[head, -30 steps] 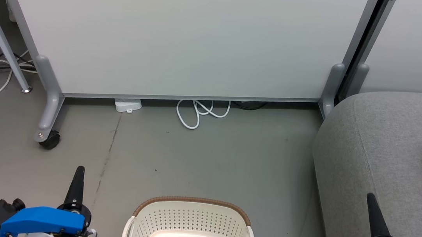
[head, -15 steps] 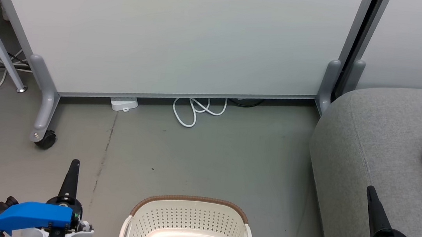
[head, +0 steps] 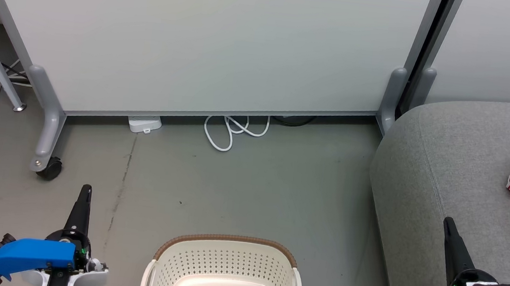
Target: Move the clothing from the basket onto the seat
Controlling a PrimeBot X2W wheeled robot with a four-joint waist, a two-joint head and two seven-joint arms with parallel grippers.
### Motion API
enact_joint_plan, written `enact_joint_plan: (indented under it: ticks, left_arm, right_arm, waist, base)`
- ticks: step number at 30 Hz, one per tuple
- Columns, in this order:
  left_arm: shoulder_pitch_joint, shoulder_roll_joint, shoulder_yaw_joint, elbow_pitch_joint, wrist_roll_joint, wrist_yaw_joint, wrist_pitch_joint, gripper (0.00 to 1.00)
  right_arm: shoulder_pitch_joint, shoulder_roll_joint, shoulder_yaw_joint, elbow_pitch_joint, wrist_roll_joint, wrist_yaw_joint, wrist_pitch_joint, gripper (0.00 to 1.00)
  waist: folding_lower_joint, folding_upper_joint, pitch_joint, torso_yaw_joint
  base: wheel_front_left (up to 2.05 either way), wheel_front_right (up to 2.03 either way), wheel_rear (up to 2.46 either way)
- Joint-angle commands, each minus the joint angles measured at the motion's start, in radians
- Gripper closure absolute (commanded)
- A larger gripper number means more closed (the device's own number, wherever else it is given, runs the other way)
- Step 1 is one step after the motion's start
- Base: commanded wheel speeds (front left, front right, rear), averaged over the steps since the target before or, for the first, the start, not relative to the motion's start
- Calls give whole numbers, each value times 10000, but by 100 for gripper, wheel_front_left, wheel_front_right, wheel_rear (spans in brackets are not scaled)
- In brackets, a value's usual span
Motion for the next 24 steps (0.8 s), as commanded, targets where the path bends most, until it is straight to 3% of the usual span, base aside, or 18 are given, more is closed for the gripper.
enact_joint_plan:
  ticks: [1,24]
  left_arm:
    - [-178,32,100,-100,-209,-29,64,100]
    - [-274,0,426,-351,-1589,-35,482,100]
  right_arm:
    - [-174,-66,16,-9,244,22,49,100]
    - [-429,-73,43,45,1785,25,308,100]
  waist:
    - [0,0,8,-14]
    - [-1,0,117,-217]
  base:
    - [0,0,0]
    - [0,0,0]
